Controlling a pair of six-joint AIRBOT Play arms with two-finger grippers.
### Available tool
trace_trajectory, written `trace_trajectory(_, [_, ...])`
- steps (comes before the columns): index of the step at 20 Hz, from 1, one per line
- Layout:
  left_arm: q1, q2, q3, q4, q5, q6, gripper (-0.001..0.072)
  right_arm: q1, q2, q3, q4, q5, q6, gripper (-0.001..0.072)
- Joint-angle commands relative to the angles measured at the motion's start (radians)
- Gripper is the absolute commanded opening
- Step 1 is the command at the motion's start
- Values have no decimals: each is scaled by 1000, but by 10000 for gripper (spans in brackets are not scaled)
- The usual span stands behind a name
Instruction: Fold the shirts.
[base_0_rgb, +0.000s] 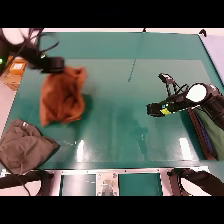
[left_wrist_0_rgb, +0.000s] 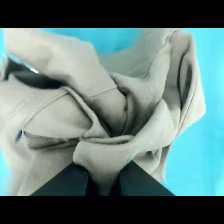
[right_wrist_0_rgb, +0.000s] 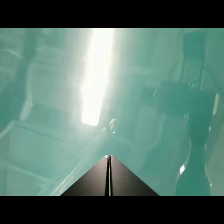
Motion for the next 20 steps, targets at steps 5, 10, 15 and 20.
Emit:
trace_trajectory(5, [-385, -143, 103, -137, 149, 20, 29, -105, 2, 173, -66, 169, 0, 17])
trace_trajectory(10, [-469, -353, 104, -271, 299, 86, 507, -153, 1, 221, -65, 133, 0, 17])
trace_trajectory(15, [-260, -335, 228, -268, 64, 68, 675, -153, 1, 221, -66, 151, 0, 470])
trace_trajectory(20, [34, -303, 272, -239, -291, 26, 674, -156, 2, 47, -66, 201, 0, 487])
